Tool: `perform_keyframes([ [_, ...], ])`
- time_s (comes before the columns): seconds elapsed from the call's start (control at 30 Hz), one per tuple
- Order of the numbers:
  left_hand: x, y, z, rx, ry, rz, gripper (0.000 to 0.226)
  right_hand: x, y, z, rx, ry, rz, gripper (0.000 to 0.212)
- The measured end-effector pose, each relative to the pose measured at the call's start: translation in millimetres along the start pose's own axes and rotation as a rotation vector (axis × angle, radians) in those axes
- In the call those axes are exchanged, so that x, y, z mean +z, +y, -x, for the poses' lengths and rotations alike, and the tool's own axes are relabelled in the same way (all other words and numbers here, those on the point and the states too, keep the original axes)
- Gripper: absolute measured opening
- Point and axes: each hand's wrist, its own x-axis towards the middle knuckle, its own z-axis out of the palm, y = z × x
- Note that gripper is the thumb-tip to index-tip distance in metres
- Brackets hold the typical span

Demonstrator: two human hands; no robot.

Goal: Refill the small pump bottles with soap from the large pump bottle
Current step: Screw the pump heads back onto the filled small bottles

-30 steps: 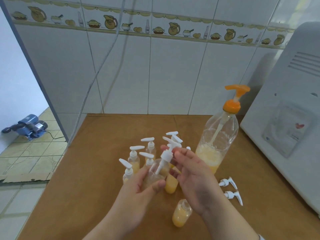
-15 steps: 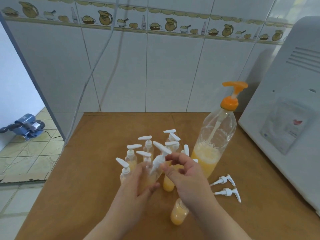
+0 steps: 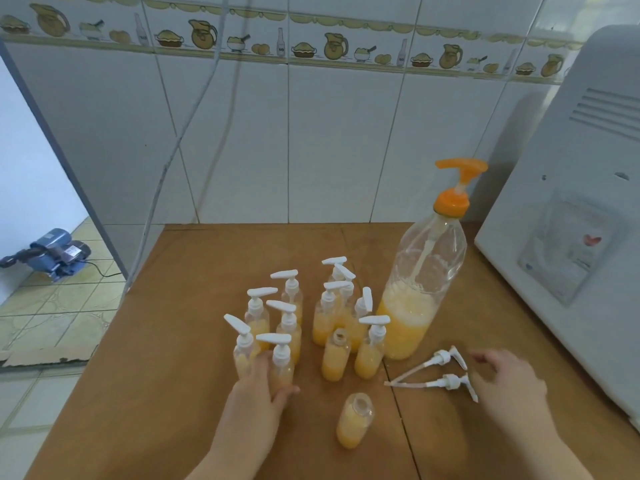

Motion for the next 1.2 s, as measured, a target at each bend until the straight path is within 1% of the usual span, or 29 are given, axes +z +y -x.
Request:
perform_keyframes([
  [0.07, 0.1, 0.4, 1.6, -0.038, -0.004, -0.001, 0.039, 12.1, 11.1, 0.5, -0.024, -0.113, 0.181, 0.026],
  [0.13, 0.8, -1.9, 4.2, -0.096, -0.044, -0.014, 0.038, 21.9, 14.5, 3.4, -0.03, -0.182, 0.273, 0.027],
  [0.23, -0.3, -8.0, 8.9, -0.185, -0.117, -0.032, 0.039, 29.3, 11.9, 11.8, -0.036, -0.224, 0.222, 0.017],
  [0.27, -2.0, -8.4, 10.3, -0.196, -0.137, -0.069, 0.039, 30.0, 11.3, 14.4, -0.036, -0.216, 0.198, 0.018],
  [0.33, -7.6, -5.7, 13.9, -0.171, -0.167, -0.19, 0.035, 31.3, 12.5, 17.5, -0.047, -0.197, 0.177, 0.021],
  [0.4, -10.8, 2.5, 17.7, -0.11, -0.197, -0.226, 0.031, 30.9, 14.9, 17.8, -0.056, -0.192, 0.152, 0.023],
  [0.47, -5.3, 13.0, 20.9, -0.015, -0.29, -0.174, 0.033, 27.8, 17.9, 15.8, -0.048, -0.203, 0.041, 0.026],
  [0.53, 8.0, 22.1, 23.9, 0.063, -0.376, -0.119, 0.04, 19.5, 17.9, 16.3, -0.059, -0.217, -0.19, 0.032],
  [0.6, 25.3, 26.7, 24.5, 0.1, -0.397, -0.069, 0.055, 6.2, 14.3, 20.7, -0.07, -0.243, -0.396, 0.038],
  [0.67, 42.0, 28.0, 22.3, 0.16, -0.438, -0.013, 0.076, -7.1, 9.3, 24.9, -0.116, -0.254, -0.494, 0.042],
  [0.7, 47.8, 29.4, 21.3, 0.183, -0.462, 0.014, 0.079, -13.6, 5.8, 26.4, -0.145, -0.249, -0.536, 0.043],
  [0.73, 52.0, 31.3, 20.0, 0.186, -0.477, 0.042, 0.074, -19.8, 2.5, 27.6, -0.174, -0.236, -0.57, 0.044],
  [0.83, 58.1, 33.9, 15.8, 0.173, -0.435, 0.099, 0.047, -40.2, -9.3, 30.0, -0.275, -0.159, -0.626, 0.046],
  [0.9, 52.2, 35.1, 15.4, 0.18, -0.387, 0.11, 0.038, -53.1, -19.7, 31.8, -0.349, -0.096, -0.641, 0.047],
  [0.97, 42.5, 38.2, 13.9, 0.201, -0.34, 0.126, 0.035, -67.0, -28.9, 33.3, -0.413, -0.04, -0.654, 0.045],
  [1.03, 30.8, 42.0, 12.9, 0.209, -0.3, 0.152, 0.033, -79.2, -37.6, 34.6, -0.473, -0.021, -0.649, 0.043],
  [1.13, 17.7, 46.1, 12.9, 0.212, -0.256, 0.175, 0.04, -90.3, -48.3, 35.7, -0.551, -0.008, -0.564, 0.042],
  [1.2, 13.2, 44.9, 13.9, 0.213, -0.239, 0.189, 0.045, -92.9, -52.8, 35.6, -0.569, 0.011, -0.526, 0.043],
])
